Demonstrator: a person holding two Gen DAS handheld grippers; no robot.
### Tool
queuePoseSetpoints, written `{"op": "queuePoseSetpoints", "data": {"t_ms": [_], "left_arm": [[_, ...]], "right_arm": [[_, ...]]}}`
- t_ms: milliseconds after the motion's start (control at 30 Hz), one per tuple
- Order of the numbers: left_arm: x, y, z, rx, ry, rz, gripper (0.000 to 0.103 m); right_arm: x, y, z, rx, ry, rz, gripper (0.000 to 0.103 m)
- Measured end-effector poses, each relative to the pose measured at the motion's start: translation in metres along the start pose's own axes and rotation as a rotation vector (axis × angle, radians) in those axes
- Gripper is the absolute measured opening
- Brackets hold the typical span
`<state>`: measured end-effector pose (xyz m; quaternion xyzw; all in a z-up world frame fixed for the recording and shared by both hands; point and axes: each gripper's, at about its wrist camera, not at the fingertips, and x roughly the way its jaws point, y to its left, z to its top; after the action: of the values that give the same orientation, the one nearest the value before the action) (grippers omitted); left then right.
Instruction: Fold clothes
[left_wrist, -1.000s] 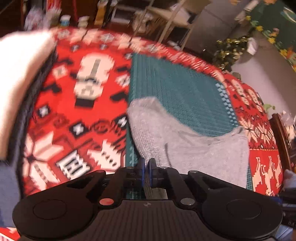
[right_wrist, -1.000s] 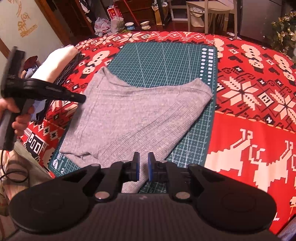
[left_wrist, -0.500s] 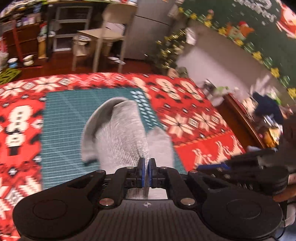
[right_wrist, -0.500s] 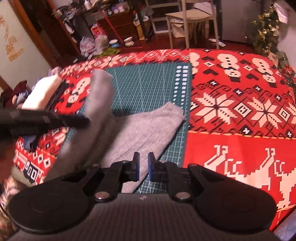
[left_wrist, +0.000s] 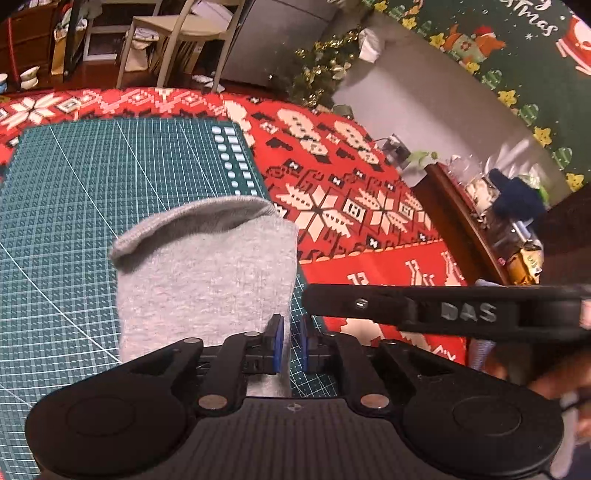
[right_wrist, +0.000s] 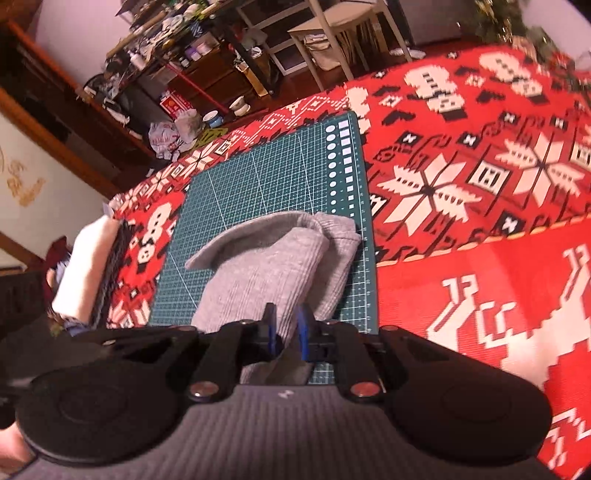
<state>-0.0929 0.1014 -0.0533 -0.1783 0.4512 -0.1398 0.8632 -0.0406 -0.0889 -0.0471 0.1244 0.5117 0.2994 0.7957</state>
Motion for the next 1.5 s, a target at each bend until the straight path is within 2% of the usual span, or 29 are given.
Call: {"op": "queuePoseSetpoints", "data": {"t_ms": [133, 167, 233, 367, 400, 433, 500, 600, 700, 867, 1000, 1033, 1100, 1233, 1400, 1500], "left_arm": [[-0.026, 0.005, -0.005, 0.062, 0.004, -0.019, 0.010], [-0.032, 0.007, -0.008, 0.082, 0.005, -0.014, 0.014], [-0.042, 0.013, -0.014, 0.122, 0.008, 0.008, 0.015], [-0.051, 0.038, -0.021, 0.086, 0.026, 0.060, 0.015], [-0.052, 0.044, -0.022, 0.070, 0.027, 0.071, 0.015], [-0.054, 0.048, -0.022, 0.064, 0.024, 0.080, 0.015], [-0.058, 0.053, -0.022, 0.059, 0.016, 0.094, 0.015], [-0.061, 0.048, -0.024, 0.101, 0.014, 0.062, 0.015], [-0.052, 0.042, -0.028, 0.125, 0.050, 0.043, 0.015], [-0.034, 0.032, -0.037, 0.204, 0.093, 0.073, 0.015], [-0.031, 0.032, -0.037, 0.233, 0.101, 0.084, 0.015], [-0.032, 0.033, -0.037, 0.234, 0.101, 0.085, 0.015], [-0.033, 0.034, -0.038, 0.242, 0.103, 0.086, 0.015], [-0.033, 0.031, -0.044, 0.270, 0.111, 0.079, 0.015], [-0.034, 0.029, -0.051, 0.305, 0.121, 0.071, 0.015], [-0.034, 0.027, -0.056, 0.326, 0.127, 0.066, 0.010]], "right_arm": [[0.009, 0.001, 0.001, 0.009, 0.014, -0.001, 0.023], [0.011, 0.002, 0.002, 0.008, 0.015, -0.003, 0.025], [0.016, 0.003, 0.004, 0.017, 0.016, -0.007, 0.026], [0.030, 0.003, 0.007, 0.054, 0.032, -0.008, 0.027], [0.033, 0.003, 0.008, 0.061, 0.036, -0.009, 0.020], [0.034, 0.006, 0.008, 0.055, 0.036, -0.013, 0.008], [0.032, 0.014, 0.010, 0.021, 0.023, -0.027, 0.008], [0.017, 0.019, 0.016, -0.004, -0.025, -0.018, 0.007], [0.017, 0.006, 0.013, 0.034, -0.014, -0.031, 0.007], [0.030, -0.016, 0.002, 0.082, 0.001, -0.038, 0.007], [0.027, -0.016, 0.003, 0.052, -0.009, -0.031, 0.010], [0.026, -0.018, 0.003, 0.058, -0.011, -0.029, 0.019], [0.021, -0.016, -0.001, 0.053, -0.015, -0.030, 0.027], [0.004, 0.001, -0.014, -0.061, 0.018, -0.004, 0.027], [-0.002, 0.021, -0.041, -0.072, 0.109, 0.082, 0.027], [0.004, 0.028, -0.054, -0.073, 0.159, 0.083, 0.027]]}}
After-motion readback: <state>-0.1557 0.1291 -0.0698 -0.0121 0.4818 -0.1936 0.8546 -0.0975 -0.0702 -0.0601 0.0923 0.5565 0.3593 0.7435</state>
